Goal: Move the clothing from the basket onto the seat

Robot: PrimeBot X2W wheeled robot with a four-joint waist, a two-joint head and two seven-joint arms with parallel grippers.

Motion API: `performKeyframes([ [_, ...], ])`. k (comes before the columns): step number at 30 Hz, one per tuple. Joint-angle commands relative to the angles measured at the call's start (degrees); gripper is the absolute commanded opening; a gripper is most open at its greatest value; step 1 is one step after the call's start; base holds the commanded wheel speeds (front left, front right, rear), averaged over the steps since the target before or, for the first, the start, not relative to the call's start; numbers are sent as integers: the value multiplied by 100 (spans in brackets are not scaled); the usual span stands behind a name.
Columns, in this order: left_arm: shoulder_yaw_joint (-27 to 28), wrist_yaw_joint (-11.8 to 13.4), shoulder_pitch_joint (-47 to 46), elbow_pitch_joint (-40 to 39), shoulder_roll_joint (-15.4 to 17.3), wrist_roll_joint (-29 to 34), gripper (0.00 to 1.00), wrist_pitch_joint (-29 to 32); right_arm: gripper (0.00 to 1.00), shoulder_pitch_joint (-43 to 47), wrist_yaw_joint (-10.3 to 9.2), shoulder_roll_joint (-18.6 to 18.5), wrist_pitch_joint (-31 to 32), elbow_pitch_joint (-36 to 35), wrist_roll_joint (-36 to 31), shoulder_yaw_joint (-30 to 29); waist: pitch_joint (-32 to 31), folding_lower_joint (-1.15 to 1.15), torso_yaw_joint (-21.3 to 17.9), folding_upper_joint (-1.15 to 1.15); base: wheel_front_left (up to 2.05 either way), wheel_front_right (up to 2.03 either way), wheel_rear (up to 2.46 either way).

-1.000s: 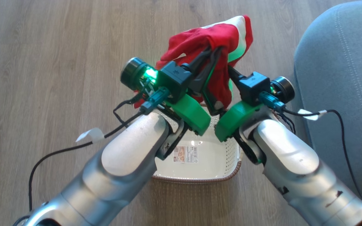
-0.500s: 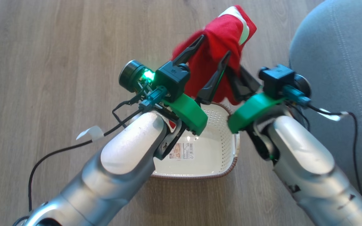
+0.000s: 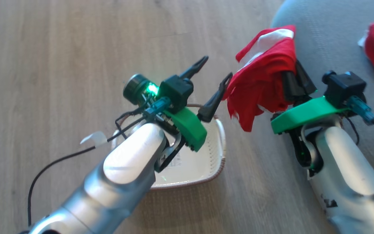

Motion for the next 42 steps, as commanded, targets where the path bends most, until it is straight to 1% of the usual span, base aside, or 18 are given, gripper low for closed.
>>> performKeyframes([
  [1, 204, -27, -126, -138, 38, 38, 100, -27, 0, -9, 40, 7, -28, -238, -20, 25, -6, 0, -176, 0, 0, 0, 0],
  [9, 315, -210, 56, -35, 37, 154, 100, -27, 0, 201, 40, 88, -28, -513, -36, -207, -146, 0, -1014, 0, 0, 0, 0],
  [17, 440, -299, 245, 14, 37, 218, 100, -27, 0, 375, 40, 177, -28, -711, -77, -367, -301, 0, -1893, 0, 0, 0, 0],
  [21, 474, -330, 323, 13, 36, 246, 100, -27, 0, 498, 40, 189, -28, -823, -97, -510, -319, 0, -2236, 0, 0, 0, 0],
  [27, 295, -394, 237, -14, 36, 177, 100, -27, 0, 821, 40, 158, -28, -1146, -213, -1014, -216, 0, -2313, 0, 0, 0, 0],
  [33, 165, -432, 138, 58, 36, 144, 100, -27, 0, 988, 40, 155, -28, -1359, -274, -1359, -88, 0, -2332, 0, 0, 0, 0],
  [38, 102, -451, 105, 62, 36, 156, 100, -27, 0, 753, 40, 59, -28, -1308, -315, -1541, 35, 0, -2331, 0, 0, 0, 0],
  [39, 69, -460, 105, 46, 36, 166, 100, -27, 0, 535, 40, 10, -28, -1255, -351, -1690, 123, 0, -2327, 0, 0, 0, 0],
  [42, 52, -468, 97, 46, 40, 201, 100, -27, 0, 286, 40, -63, -28, -1144, -367, -1801, 239, 0, -2323, 0, 0, 0, 0],
])
